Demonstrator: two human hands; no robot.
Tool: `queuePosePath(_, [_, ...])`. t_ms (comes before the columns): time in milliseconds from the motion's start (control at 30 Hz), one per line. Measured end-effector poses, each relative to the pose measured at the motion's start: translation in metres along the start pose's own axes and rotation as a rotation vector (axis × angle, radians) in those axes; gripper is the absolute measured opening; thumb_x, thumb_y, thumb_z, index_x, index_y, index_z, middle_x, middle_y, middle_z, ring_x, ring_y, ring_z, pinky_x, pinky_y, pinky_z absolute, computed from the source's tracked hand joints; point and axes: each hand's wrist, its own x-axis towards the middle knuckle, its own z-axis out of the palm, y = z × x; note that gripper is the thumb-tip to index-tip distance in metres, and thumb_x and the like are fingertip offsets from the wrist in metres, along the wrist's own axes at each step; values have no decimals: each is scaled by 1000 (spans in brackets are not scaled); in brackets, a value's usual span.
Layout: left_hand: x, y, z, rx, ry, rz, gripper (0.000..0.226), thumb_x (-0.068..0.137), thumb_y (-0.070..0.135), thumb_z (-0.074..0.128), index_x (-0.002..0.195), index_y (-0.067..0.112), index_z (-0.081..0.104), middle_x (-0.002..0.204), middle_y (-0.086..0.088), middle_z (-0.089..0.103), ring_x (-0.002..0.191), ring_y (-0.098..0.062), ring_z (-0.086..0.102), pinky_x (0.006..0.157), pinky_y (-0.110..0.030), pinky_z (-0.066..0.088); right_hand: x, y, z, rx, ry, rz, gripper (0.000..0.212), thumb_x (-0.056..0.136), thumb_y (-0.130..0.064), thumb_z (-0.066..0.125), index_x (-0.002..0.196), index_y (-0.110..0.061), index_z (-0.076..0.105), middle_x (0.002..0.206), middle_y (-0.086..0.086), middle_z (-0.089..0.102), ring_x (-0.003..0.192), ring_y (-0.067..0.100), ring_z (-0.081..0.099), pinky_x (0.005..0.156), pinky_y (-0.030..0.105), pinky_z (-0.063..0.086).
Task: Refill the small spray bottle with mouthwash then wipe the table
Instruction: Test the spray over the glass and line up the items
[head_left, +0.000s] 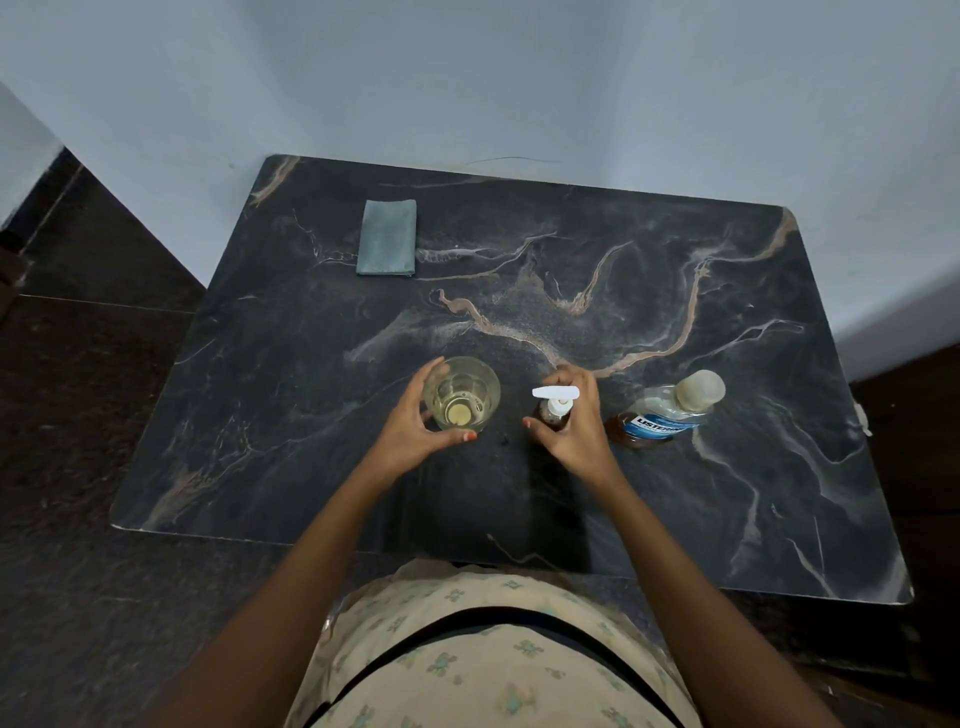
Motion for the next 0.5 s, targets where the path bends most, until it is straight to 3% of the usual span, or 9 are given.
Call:
queuePosePath(100, [1, -2, 0, -7, -1, 3, 93, 61, 1, 79, 131, 33, 28, 138, 3, 38, 123, -13, 44, 93, -17, 40, -1, 1, -4, 17, 6, -8, 54, 66, 0, 76, 110, -12, 46, 121, 10, 36, 119, 18, 36, 99, 18, 28])
queuePosePath(233, [0, -7, 1, -36, -2, 2, 95, 62, 3, 79, 133, 34, 25, 142, 1, 33, 127, -14, 40, 99, -22, 38, -7, 7, -2, 49, 89, -22, 59, 64, 1, 78, 111, -11, 44, 114, 2, 37, 111, 13, 41, 91, 1, 29])
queuePosePath(300, [-3, -12, 4, -55, -5, -6, 100, 61, 5, 81, 136, 32, 21, 146, 0, 28, 131, -13, 36, 104, -24, 34, -11, 12, 2, 25, 105, 39, 64, 63, -3, 80, 115, -6, 43, 114, -1, 37, 107, 11, 41, 90, 2, 32])
queuePosePath(367, [-6, -19, 9, -45, 6, -10, 109, 55, 15, 84, 140, 27, 16, 147, 3, 23, 132, -10, 32, 108, -29, 30, -14, 16, 7, -26, 121, 123, 70, 62, -12, 82, 119, -7, 42, 113, -5, 35, 108, 9, 39, 91, 12, 34])
queuePosePath(500, [-9, -28, 25, -3, 130, -14, 107, 55, 23, 85, 137, 32, 18, 141, 8, 29, 129, -6, 35, 108, -30, 30, -15, 18, 16, -22, 149, 237, 67, 64, -19, 82, 116, -12, 41, 112, -3, 40, 110, 13, 41, 91, 28, 39])
